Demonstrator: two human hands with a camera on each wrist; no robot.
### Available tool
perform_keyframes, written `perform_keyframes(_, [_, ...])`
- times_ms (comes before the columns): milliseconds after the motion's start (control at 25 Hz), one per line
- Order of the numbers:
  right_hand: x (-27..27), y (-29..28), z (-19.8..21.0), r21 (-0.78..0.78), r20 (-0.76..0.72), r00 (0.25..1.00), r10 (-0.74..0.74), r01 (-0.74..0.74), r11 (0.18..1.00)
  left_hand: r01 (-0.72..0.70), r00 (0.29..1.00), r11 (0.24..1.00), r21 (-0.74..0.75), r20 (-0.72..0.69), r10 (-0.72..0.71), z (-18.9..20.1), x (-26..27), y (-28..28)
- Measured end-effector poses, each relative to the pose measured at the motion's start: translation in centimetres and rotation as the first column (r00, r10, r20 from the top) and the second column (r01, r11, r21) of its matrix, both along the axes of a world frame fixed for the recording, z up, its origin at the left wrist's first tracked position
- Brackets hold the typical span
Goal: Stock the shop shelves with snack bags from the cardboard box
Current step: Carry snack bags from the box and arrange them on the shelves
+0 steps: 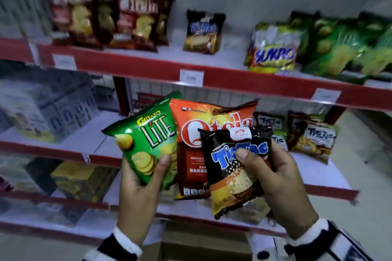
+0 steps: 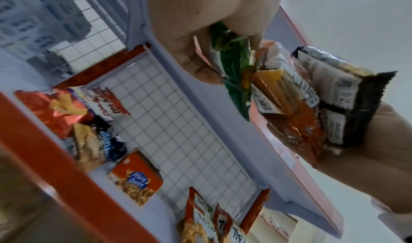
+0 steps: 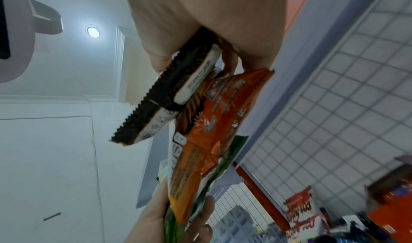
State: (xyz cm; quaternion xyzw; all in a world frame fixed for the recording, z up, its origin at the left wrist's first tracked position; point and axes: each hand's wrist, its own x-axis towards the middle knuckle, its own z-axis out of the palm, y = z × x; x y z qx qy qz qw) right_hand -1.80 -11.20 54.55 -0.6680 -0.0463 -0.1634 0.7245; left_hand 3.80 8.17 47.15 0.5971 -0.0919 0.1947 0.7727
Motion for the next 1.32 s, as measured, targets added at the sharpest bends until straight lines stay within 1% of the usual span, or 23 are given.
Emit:
perform_keyframes(120, [-0.4, -0.7, 4.6, -0.012, 0.035, 0.999, -0.030, 0.031, 0.999, 0.043, 0.998, 0.999, -0.001, 0.049, -0.042, 5.1, 0.6, -0.8])
perform_keyframes(240, [-0.6, -0.8, 7.8, -0.029, 0.085, 0.995, -0.056, 0.058, 0.998, 0.098, 0.991, 0.995, 0.000, 0.095, -0.098, 8.6, 0.9, -1.0])
perform_keyframes(320, [-0.8, -0.3, 9.6, -0.036, 0.098, 0.994, -0.052, 0.056, 0.998, 0.183, 0.977, 0.983, -0.003, 0.112, -0.181, 10.6, 0.9, -0.5])
perform_keyframes(440, [-1.0, 1.5, 11.4, -0.050, 0.078, 0.997, -0.006, 0.010, 0.999, 0.326, 0.942, 0.945, 0.025, 0.075, -0.327, 13.1, 0.6, 0.7])
perform_keyframes(480, [-0.9, 2.2, 11.8, -0.049, 0.064, 0.998, 0.013, -0.010, 0.999, 0.345, 0.936, 0.938, 0.026, 0.058, -0.346, 13.3, 0.7, 1.0])
perform_keyframes(560, [-0.3, 3.6, 12.9, -0.060, 0.038, 0.998, 0.055, -0.053, 0.997, 0.319, 0.946, 0.947, 0.039, 0.052, -0.321, 13.8, 1.3, 2.0])
perform_keyframes(680, [1.2, 5.8, 15.1, -0.068, 0.025, 0.999, 0.047, -0.045, 0.997, 0.199, 0.978, 0.979, 0.046, 0.051, -0.201, 14.6, 3.0, 4.8])
perform_keyframes(760, [3.3, 6.4, 16.9, -0.006, 0.062, 0.997, -0.038, 0.038, 0.999, 0.141, 0.989, 0.990, 0.027, 0.045, -0.142, 15.1, 4.4, 7.3])
perform_keyframes(840, [6.1, 5.7, 18.7, -0.019, 0.138, 0.972, -0.191, 0.195, 0.981, 0.109, 0.993, 0.994, 0.028, 0.033, -0.110, 15.1, 5.9, 9.6])
perform_keyframes(920, [10.1, 4.5, 20.2, -0.097, 0.161, 0.937, -0.309, 0.326, 0.940, 0.081, 0.996, 0.996, 0.038, 0.030, -0.082, 15.2, 7.2, 11.5])
perform_keyframes(960, [12.2, 3.9, 20.7, -0.156, 0.145, 0.925, -0.350, 0.371, 0.916, 0.066, 0.997, 0.997, 0.038, 0.030, -0.067, 15.3, 7.7, 12.2])
perform_keyframes(1040, [17.0, 2.8, 20.9, -0.330, 0.057, 0.912, -0.406, 0.401, 0.855, 0.032, 0.999, 0.999, 0.023, 0.031, -0.033, 15.4, 8.7, 13.3])
perform_keyframes(1120, [21.4, 2.3, 20.3, -0.545, -0.055, 0.891, -0.451, 0.352, 0.761, 0.010, 0.999, 1.000, -0.009, 0.030, -0.010, 15.2, 9.4, 14.0])
perform_keyframes(1200, [25.1, 1.7, 19.8, -0.716, -0.112, 0.867, -0.486, 0.269, 0.644, -0.019, 0.999, 0.999, -0.034, 0.025, 0.020, 15.0, 9.8, 14.5])
perform_keyframes(1280, [27.9, 1.1, 19.4, -0.814, -0.161, 0.848, -0.505, 0.175, 0.553, -0.061, 0.998, 0.998, -0.033, 0.011, 0.061, 15.0, 9.8, 14.9])
perform_keyframes(1320, [29.1, 0.6, 19.3, -0.833, -0.188, 0.842, -0.506, 0.136, 0.536, -0.084, 0.996, 0.996, -0.033, 0.002, 0.084, 15.0, 9.9, 14.9])
